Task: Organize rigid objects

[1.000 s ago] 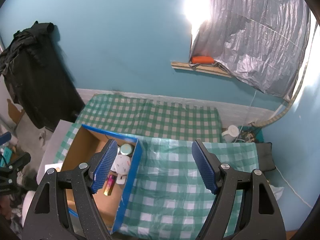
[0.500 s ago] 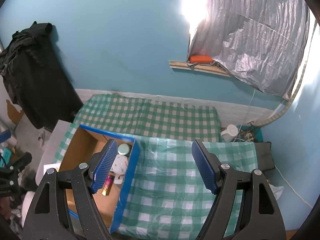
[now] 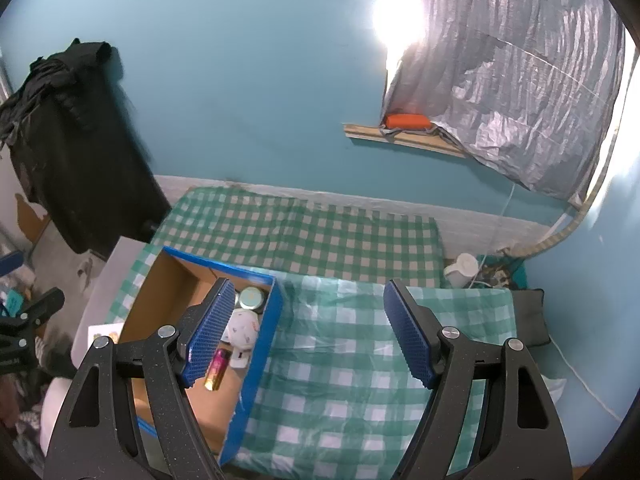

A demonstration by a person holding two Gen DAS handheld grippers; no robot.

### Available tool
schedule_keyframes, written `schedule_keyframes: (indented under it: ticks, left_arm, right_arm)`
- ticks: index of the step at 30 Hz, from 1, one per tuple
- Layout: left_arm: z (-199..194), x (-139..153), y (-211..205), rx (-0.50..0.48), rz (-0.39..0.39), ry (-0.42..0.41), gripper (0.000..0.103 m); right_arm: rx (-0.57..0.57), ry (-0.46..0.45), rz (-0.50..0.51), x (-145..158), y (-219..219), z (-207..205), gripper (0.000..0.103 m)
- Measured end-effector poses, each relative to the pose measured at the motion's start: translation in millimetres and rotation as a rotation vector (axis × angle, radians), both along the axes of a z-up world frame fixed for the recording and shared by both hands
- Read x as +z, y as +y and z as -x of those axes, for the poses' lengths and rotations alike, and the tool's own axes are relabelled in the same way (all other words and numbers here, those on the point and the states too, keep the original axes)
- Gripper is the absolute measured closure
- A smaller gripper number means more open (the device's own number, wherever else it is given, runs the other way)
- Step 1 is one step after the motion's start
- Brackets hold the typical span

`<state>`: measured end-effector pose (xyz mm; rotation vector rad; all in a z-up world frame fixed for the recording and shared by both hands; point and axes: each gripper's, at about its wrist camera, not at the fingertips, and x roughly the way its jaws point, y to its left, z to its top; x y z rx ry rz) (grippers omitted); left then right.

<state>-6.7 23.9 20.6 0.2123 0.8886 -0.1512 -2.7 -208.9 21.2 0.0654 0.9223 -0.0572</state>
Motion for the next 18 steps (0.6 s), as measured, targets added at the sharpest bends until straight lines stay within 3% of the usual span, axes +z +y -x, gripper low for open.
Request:
schedule_keyframes:
  ticks: [18]
  left_arm:
    - [2.3, -0.7, -3.9, 0.013, 0.005, -0.004, 0.001]
  right_arm:
    - [0.017, 0.010, 0.001, -2.9, 1.6, -0.5, 0.027]
